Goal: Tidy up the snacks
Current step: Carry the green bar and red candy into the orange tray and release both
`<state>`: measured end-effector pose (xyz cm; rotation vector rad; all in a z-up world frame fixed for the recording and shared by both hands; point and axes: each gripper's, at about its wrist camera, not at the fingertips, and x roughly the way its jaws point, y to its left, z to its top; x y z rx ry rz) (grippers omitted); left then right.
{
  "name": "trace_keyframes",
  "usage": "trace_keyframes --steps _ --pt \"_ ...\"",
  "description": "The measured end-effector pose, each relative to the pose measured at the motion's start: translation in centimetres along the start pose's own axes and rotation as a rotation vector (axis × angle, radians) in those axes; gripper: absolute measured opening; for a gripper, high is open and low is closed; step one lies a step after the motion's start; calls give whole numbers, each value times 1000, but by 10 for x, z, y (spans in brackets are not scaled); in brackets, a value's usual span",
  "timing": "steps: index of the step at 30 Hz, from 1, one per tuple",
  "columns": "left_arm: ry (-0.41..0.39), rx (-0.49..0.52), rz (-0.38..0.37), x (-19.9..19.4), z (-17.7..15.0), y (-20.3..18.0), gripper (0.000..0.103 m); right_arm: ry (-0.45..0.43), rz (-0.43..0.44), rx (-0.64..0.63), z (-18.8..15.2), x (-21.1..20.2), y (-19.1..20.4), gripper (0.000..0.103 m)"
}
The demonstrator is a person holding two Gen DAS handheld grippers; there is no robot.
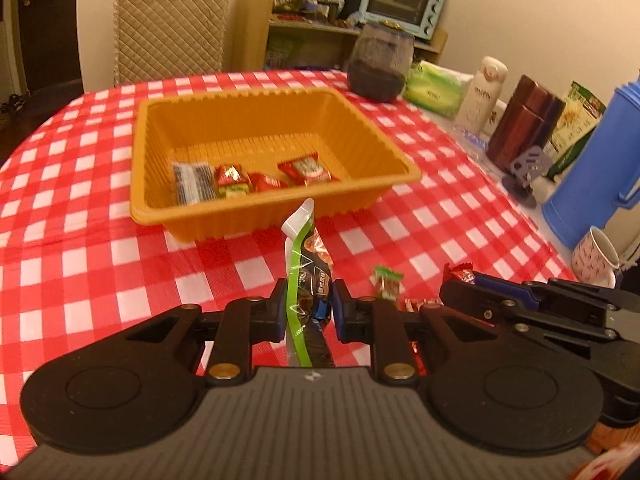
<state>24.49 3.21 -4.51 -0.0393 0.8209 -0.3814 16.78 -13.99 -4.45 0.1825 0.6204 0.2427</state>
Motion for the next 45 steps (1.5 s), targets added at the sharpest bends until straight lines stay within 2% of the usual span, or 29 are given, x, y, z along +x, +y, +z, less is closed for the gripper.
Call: trace_keyframes --steps 19,34,45 --pt "-64 -30 -4 -9 25 6 19 -64 5 -60 54 22 1 17" --pt "-104 -74 8 10 62 26 19 -59 1 -32 91 68 -7 17" --pt "-114 -131 46 27 80 58 19 -46 -11 -26 106 107 -7 17"
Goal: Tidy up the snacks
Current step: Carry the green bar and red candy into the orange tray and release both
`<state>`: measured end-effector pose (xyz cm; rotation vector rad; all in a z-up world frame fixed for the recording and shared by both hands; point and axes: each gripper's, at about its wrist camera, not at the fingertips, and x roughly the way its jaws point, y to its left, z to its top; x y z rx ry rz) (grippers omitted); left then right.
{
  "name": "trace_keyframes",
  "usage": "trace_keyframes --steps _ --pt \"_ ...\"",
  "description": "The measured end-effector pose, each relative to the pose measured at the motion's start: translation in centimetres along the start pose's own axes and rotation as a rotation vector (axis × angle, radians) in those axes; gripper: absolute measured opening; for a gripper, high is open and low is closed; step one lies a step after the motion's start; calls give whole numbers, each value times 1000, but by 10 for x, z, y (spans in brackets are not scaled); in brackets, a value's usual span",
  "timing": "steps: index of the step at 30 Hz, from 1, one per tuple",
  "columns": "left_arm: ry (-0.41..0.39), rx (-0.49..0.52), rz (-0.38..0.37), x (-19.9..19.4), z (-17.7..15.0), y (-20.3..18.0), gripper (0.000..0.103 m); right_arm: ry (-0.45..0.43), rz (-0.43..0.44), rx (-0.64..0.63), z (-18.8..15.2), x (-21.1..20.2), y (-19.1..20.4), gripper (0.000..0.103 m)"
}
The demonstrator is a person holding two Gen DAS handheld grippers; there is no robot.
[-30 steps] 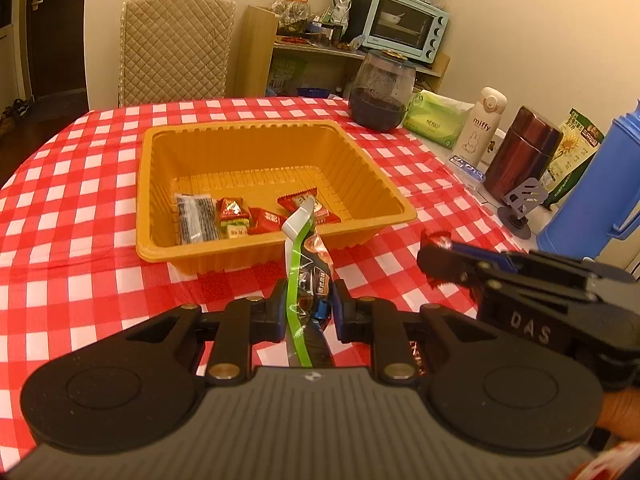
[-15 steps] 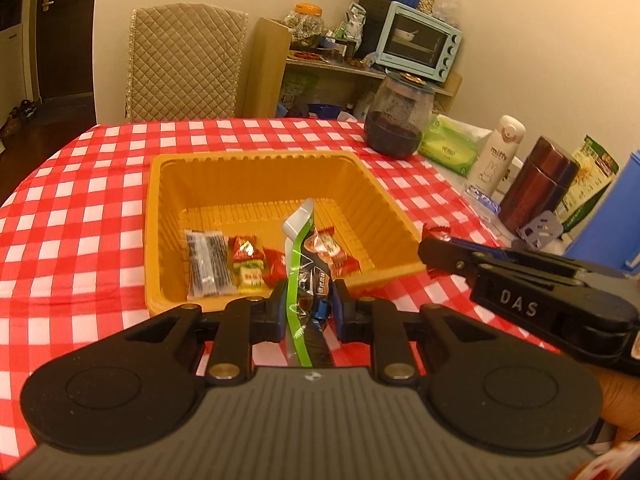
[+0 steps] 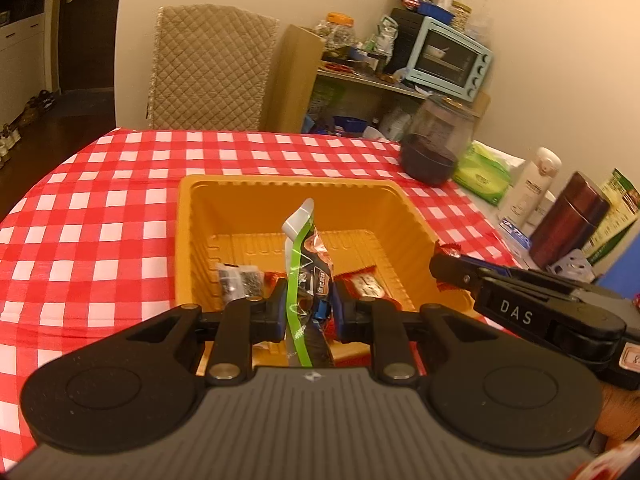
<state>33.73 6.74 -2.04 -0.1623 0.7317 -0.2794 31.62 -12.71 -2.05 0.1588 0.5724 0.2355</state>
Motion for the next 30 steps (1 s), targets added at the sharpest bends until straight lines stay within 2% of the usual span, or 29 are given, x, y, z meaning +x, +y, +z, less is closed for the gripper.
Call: trace_keyframes --steps 11,20,27,30 --pt "-5 -38 22 24 12 20 19 17 -4 -1 5 30 -1 17" --pt "7 -45 17 43 16 21 19 35 -7 3 2 40 -4 17" --pt "-14 -96 -38 53 14 27 20 36 -7 2 1 40 -3 17" --pt "12 -113 2 57 10 35 29 36 -5 2 2 40 -3 17"
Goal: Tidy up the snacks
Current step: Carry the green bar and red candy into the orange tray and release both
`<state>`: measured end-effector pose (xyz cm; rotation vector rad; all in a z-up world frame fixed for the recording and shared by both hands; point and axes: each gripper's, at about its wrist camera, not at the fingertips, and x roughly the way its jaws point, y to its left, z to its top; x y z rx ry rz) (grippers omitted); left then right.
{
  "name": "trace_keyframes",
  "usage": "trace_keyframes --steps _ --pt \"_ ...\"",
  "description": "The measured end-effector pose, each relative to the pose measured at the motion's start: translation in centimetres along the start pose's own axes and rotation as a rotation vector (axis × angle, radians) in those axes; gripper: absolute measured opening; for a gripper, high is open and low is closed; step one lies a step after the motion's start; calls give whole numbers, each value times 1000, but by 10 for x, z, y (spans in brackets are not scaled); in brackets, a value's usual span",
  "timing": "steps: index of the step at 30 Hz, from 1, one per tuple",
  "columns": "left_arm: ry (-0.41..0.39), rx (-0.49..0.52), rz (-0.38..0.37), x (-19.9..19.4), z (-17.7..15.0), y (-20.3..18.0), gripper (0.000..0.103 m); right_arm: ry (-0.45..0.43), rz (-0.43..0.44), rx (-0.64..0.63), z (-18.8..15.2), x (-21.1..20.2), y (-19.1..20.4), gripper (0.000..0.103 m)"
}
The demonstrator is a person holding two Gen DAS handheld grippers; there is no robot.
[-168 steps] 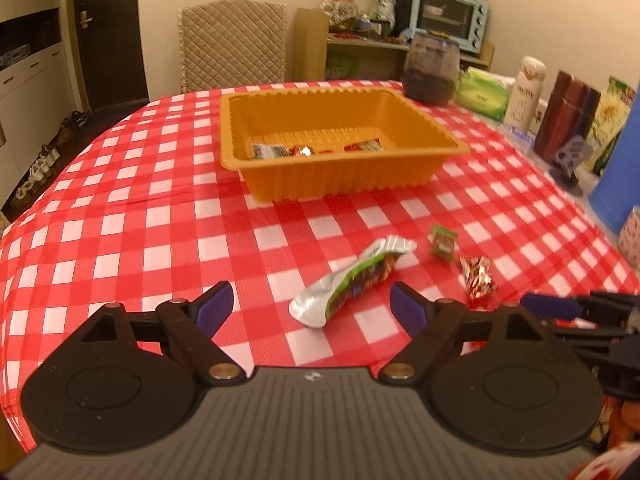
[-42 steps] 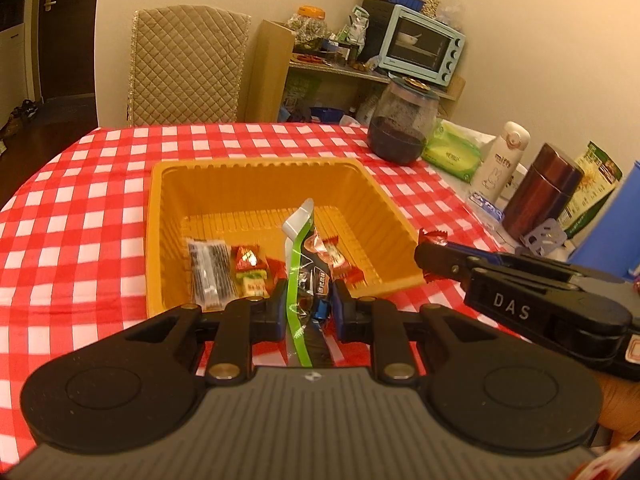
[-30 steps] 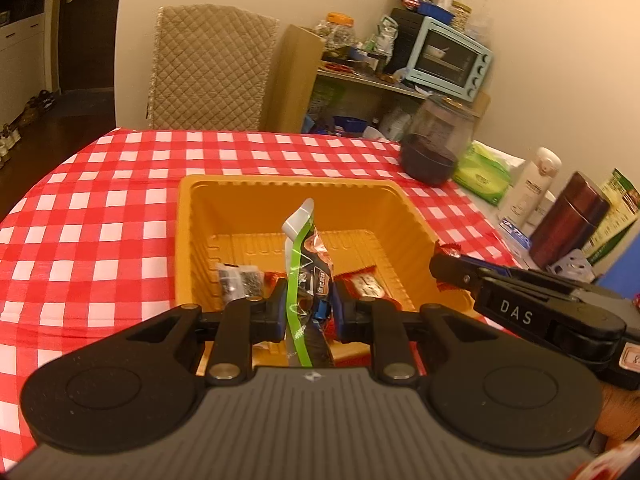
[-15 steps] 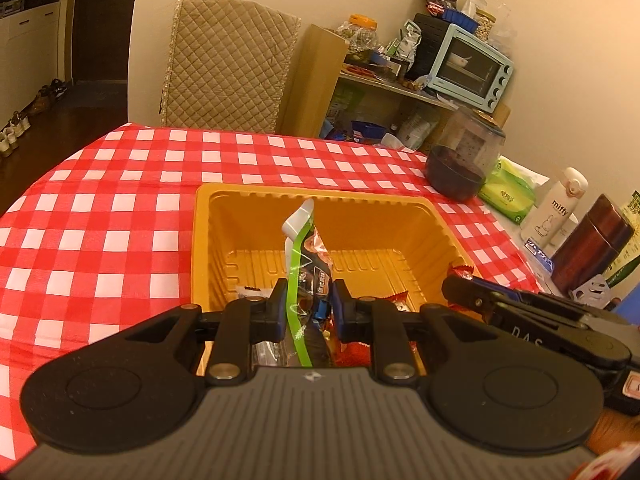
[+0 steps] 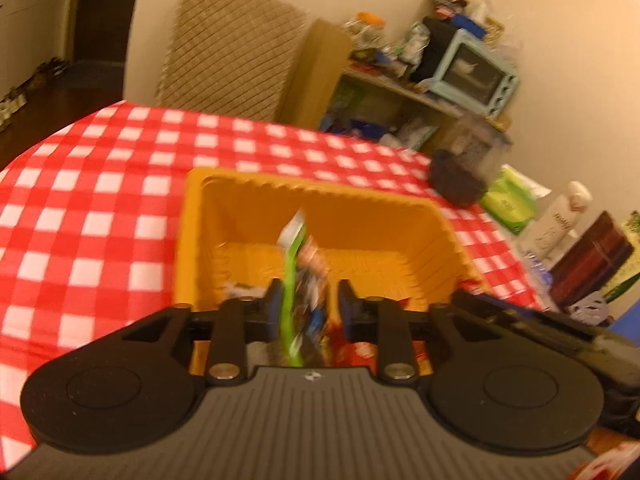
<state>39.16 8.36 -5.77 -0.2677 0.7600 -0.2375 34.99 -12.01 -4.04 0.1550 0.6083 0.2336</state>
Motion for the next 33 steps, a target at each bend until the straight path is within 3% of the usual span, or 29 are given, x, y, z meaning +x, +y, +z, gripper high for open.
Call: trace_keyframes --steps 14,20,22,24,25,33 --pt "-15 30 16 -13 -1 7 29 -18 15 4 3 -1 4 17" --pt "-19 40 20 -16 -1 6 36 -48 42 5 3 -1 5 18" --pt "-20 47 27 -17 -2 5 40 -36 27 15 2 2 3 21" --pt "-17 59 32 -17 -4 4 44 -32 14 25 2 2 -1 43" --pt "-15 64 34 -17 -4 3 44 -35 12 33 2 2 -4 48" --pt "-18 90 32 -20 -7 -4 47 -65 -38 102 4 -9 -24 50"
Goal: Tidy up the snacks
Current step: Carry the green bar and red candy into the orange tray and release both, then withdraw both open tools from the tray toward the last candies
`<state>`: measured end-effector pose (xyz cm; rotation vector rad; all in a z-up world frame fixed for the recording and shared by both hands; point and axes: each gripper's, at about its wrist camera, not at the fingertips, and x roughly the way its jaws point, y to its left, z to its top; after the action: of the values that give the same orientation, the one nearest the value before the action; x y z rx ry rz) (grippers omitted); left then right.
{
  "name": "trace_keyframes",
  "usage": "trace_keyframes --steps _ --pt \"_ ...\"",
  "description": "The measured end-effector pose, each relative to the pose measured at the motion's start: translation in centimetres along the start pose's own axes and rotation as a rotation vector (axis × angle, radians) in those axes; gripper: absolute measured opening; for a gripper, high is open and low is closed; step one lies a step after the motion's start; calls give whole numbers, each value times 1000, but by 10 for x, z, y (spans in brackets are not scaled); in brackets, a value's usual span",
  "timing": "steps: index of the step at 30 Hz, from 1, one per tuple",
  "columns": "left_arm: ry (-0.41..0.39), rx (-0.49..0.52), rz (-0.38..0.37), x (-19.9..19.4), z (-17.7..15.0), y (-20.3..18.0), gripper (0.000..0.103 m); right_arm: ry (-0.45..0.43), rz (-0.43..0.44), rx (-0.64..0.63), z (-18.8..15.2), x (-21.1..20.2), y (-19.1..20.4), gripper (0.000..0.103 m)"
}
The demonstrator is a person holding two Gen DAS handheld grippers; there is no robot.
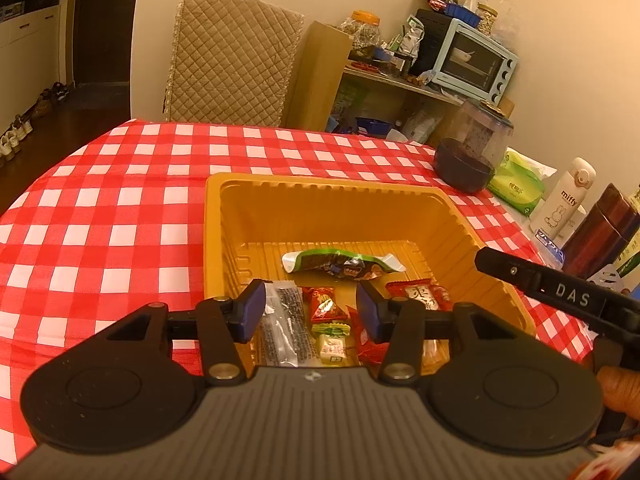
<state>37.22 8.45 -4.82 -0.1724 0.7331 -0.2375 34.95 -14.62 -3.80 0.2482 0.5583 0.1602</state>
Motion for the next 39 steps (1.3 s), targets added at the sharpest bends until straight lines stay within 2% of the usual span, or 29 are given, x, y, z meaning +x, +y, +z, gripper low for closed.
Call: trace_keyframes --steps 13,26,32,39 --pt "-13 54 8 -28 -15 -23 49 -47 -37 5 -3 -30 -8 50" --pt "-22 16 27 -76 -46 -33 54 -25 -24 -18 -20 -78 -14 50" --pt "-35 18 35 -100 -66 -40 62 -22 -50 -13 -33 -106 -29 50" --pt "-16 29 39 -117 -95 -52 64 23 -75 11 -58 -136 -47 53"
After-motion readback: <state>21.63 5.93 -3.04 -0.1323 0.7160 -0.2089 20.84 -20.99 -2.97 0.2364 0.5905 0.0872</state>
